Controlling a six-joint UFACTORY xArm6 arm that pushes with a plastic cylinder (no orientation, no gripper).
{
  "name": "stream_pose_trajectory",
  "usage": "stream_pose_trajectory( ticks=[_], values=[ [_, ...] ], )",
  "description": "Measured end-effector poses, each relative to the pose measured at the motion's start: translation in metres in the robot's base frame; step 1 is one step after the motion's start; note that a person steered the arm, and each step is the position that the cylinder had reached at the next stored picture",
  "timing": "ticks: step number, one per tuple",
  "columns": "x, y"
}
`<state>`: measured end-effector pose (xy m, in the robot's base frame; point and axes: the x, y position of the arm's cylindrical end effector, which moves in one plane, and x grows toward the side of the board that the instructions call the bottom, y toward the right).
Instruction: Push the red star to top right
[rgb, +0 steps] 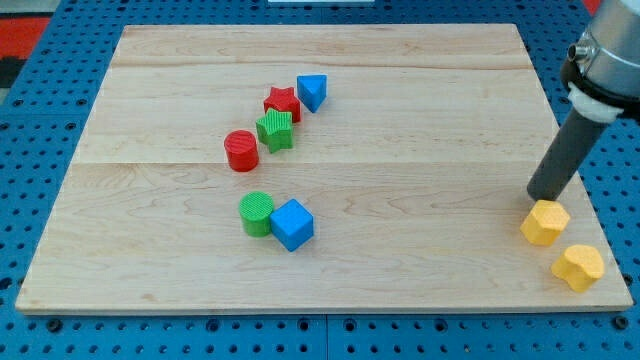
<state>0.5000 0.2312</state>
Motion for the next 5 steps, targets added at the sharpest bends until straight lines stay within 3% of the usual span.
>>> stream_pose_trajectory(
  ticks=[1,2,4,5],
  values=[
    [0.028,-0.015],
    [0.029,-0.033],
    [-0.039,-0.16],
    [-0.048,-0.165]
  ],
)
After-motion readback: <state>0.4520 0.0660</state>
